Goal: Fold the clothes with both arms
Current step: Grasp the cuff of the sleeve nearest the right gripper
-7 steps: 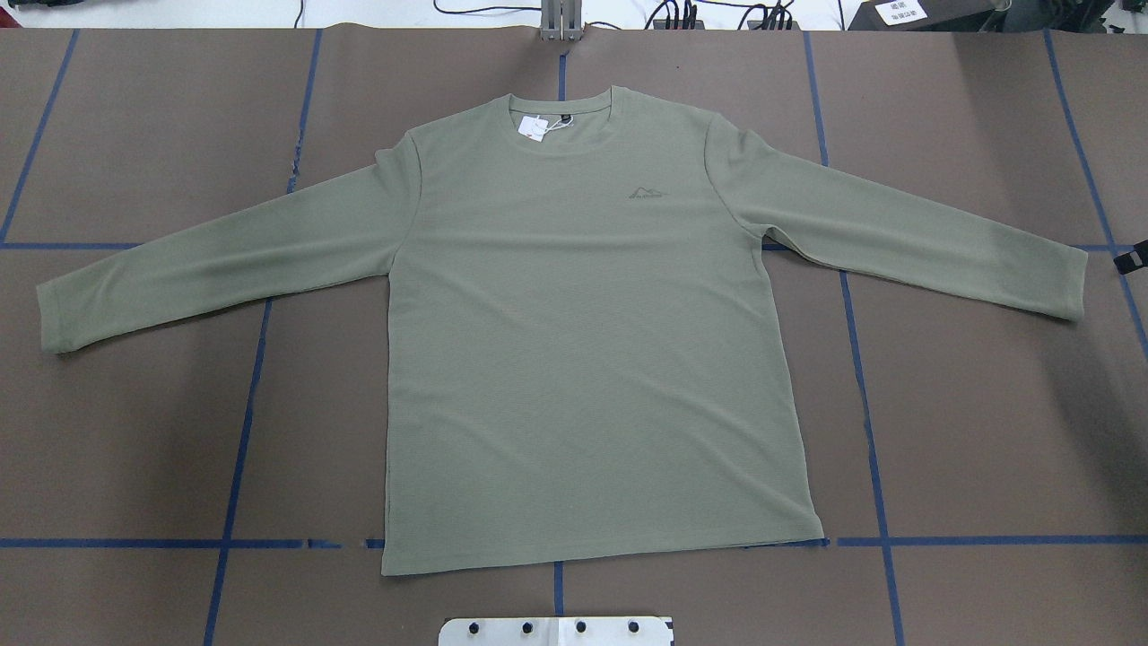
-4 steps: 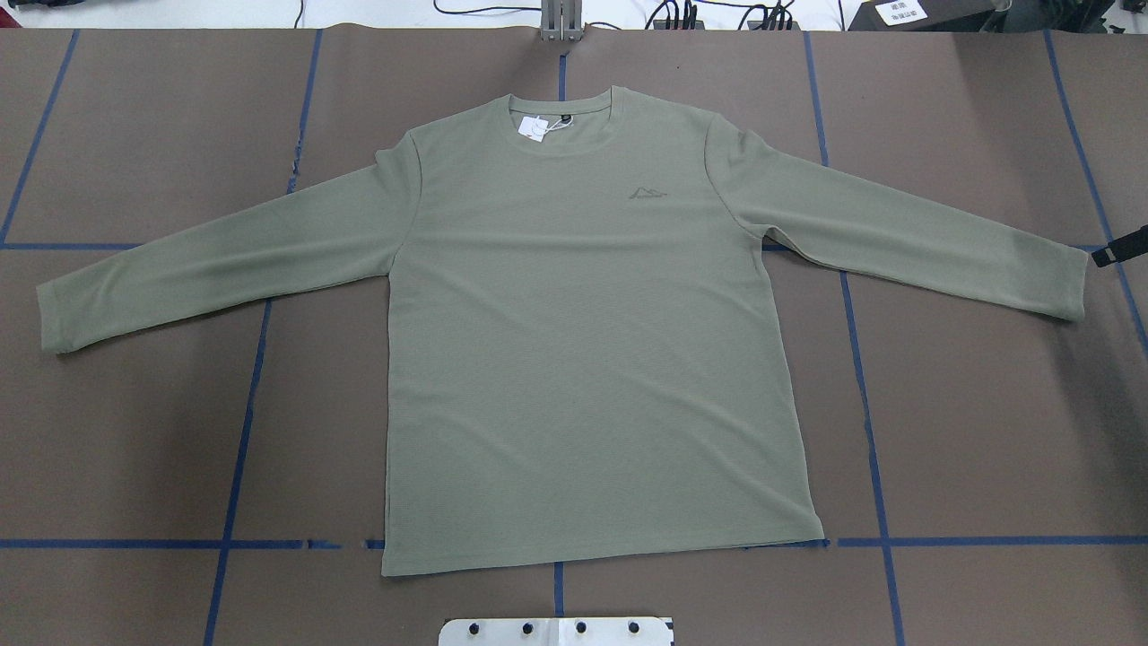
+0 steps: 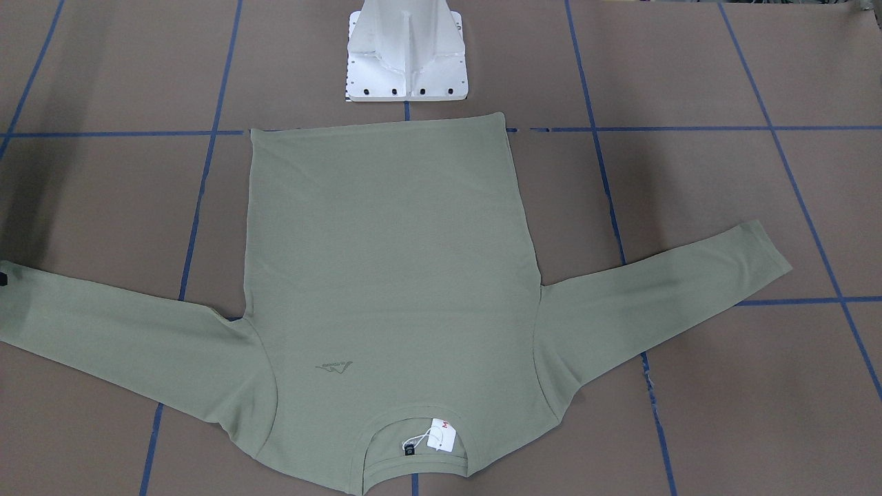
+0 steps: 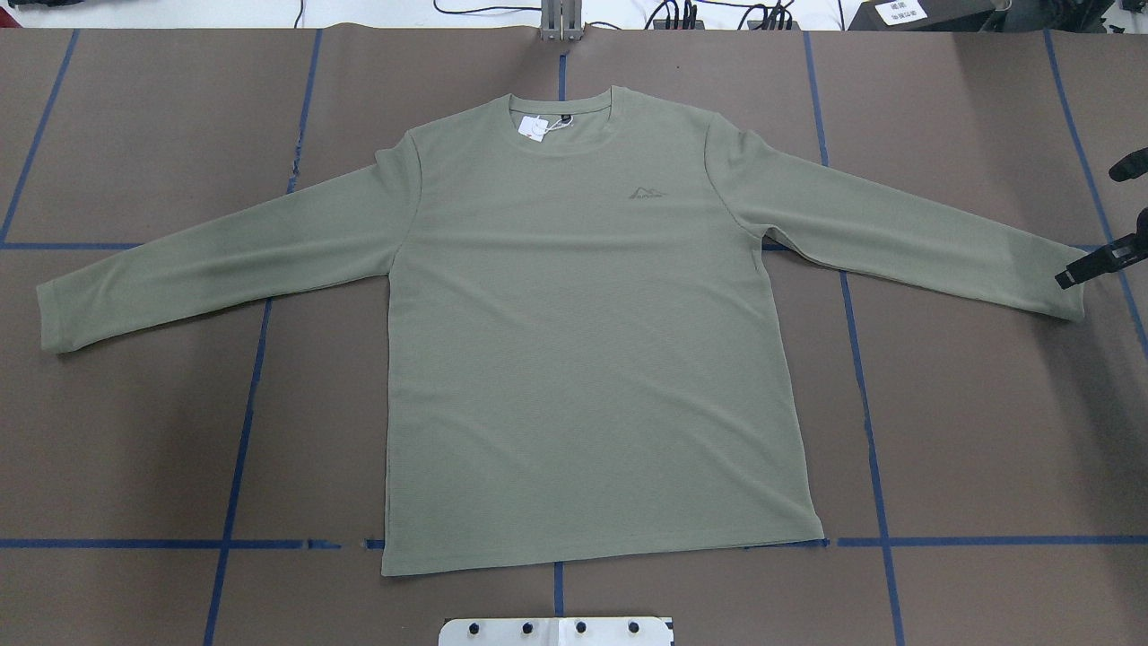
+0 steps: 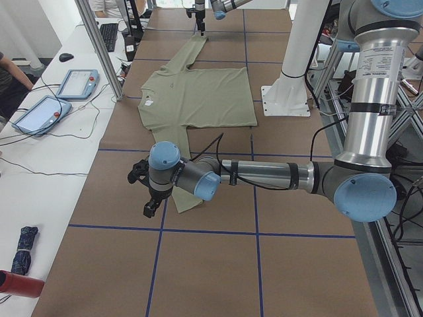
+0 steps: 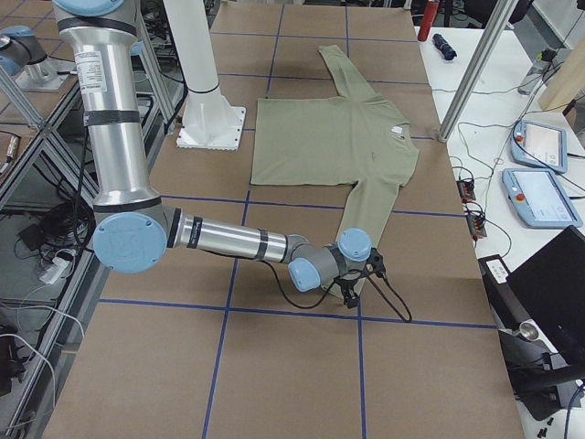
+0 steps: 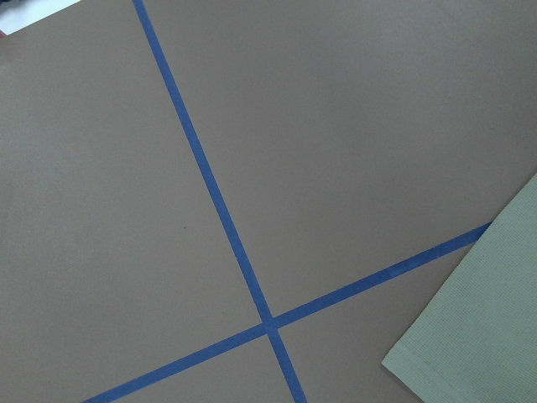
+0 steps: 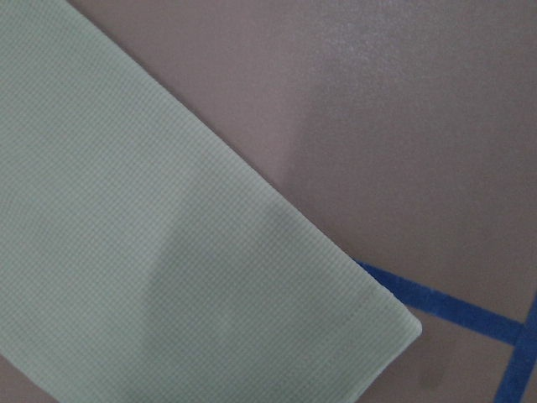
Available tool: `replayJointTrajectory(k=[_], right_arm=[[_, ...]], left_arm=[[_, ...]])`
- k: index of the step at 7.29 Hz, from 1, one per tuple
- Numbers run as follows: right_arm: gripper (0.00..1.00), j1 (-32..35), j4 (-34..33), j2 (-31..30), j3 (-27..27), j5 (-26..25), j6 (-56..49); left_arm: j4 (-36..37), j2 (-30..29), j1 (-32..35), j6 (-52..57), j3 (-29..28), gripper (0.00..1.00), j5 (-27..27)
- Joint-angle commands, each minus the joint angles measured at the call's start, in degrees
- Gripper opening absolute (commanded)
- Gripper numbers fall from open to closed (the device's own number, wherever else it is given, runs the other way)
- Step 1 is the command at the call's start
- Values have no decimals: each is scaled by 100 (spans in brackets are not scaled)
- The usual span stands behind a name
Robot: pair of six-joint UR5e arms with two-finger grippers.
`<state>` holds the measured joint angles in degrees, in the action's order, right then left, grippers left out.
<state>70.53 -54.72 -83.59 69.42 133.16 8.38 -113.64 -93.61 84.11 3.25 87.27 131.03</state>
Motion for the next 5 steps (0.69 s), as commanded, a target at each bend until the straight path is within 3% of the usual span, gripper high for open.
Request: replayJointTrajectory(k=[1, 4, 5], right_arm=[[100, -39, -12, 18, -86, -1, -3], [100, -48, -30, 18, -86, -1, 6], [93, -48, -30, 18, -86, -1, 24]], left_arm=[[0, 0, 0, 9, 10, 100, 2], [0, -9, 0, 9, -8, 100, 2], [0, -9, 0, 9, -16, 100, 2]])
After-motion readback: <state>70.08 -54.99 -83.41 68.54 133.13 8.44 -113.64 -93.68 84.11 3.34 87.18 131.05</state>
